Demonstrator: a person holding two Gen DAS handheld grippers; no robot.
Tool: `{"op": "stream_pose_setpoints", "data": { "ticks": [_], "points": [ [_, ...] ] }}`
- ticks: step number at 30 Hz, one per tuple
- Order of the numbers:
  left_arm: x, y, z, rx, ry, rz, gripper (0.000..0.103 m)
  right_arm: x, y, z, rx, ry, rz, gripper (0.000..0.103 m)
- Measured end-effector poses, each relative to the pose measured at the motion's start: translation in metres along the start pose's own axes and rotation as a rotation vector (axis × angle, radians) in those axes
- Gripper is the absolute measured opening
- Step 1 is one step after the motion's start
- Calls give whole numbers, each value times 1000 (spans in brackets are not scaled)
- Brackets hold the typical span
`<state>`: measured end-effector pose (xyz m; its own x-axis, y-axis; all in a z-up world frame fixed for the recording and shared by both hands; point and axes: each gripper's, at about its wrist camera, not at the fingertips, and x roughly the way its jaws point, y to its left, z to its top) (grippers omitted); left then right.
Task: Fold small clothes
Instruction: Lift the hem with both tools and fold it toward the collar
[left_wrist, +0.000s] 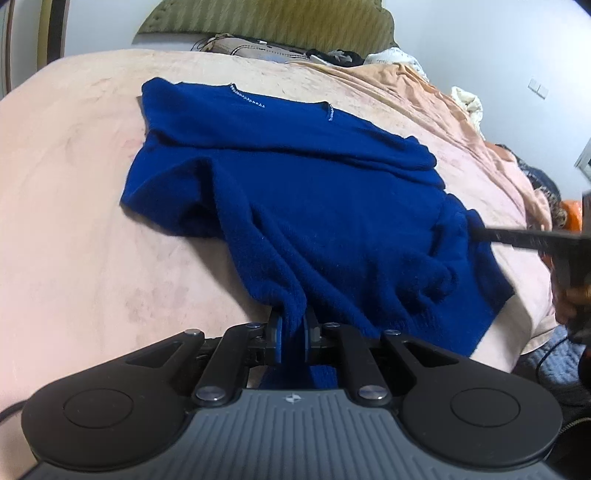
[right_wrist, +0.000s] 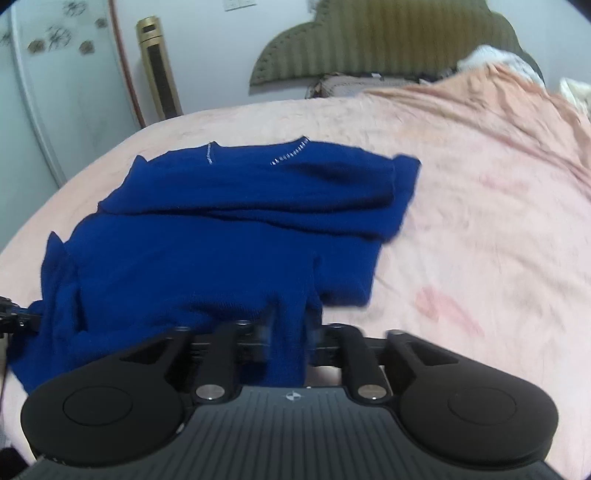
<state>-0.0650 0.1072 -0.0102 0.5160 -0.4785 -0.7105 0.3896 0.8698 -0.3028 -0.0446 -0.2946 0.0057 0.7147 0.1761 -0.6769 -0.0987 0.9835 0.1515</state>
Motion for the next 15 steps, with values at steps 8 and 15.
{"op": "stream_pose_setpoints", "data": {
  "ticks": [8,15],
  "points": [
    [-11,3,-15,-2,1,-101,60,-25,7,-50,96,67,84,52],
    [-10,-16,-22,51,-4,-32,11,-24,29,-46,-15,36,49,10]
  ]
}}
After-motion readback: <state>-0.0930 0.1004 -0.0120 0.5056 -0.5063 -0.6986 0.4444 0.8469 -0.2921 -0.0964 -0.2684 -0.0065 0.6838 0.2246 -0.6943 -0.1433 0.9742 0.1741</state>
